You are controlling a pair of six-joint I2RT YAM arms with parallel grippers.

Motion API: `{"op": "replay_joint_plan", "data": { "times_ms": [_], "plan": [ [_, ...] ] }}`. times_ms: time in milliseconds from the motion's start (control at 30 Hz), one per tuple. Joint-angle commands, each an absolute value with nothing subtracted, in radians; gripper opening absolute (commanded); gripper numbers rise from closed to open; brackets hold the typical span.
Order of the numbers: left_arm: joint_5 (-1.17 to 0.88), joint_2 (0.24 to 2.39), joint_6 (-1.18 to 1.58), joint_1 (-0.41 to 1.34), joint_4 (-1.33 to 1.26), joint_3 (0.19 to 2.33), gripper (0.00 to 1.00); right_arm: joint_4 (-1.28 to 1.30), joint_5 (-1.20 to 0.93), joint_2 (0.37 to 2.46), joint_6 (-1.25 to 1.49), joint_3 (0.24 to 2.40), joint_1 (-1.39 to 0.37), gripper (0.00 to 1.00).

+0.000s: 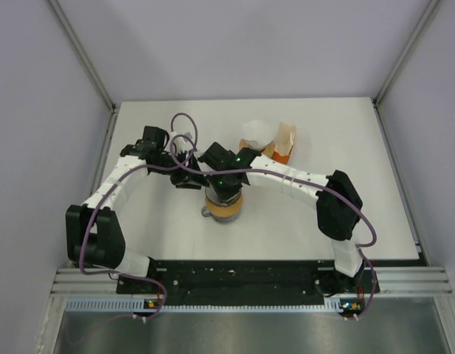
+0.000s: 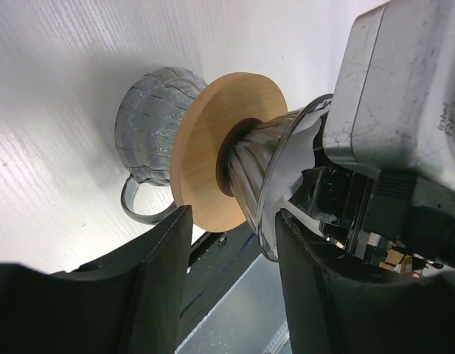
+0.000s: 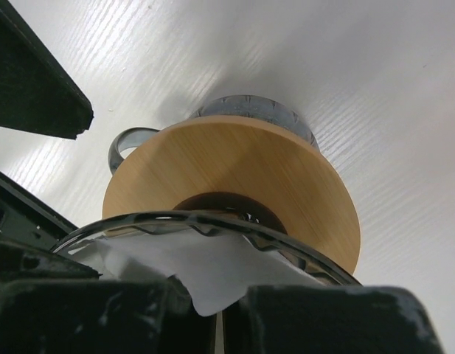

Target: Place the coffee filter in the dripper

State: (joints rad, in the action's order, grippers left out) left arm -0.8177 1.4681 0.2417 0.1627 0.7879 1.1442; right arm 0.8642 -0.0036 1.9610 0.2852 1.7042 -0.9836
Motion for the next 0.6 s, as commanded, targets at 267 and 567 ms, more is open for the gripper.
{"op": "replay_joint_plan", "data": {
  "times_ms": [267, 567],
  "plan": [
    [-0.937, 1.425, 0.219, 0.198, 0.696, 1.115, 0.34, 0.885, -0.003, 2.005, 0.299, 1.712, -1.008, 0.00],
    [-0.927, 1.430, 0.199, 0.209, 0.709, 1.124, 0.17, 0.847, 0.022, 1.888, 0.244, 1.766, -1.008, 0.00]
  ]
}}
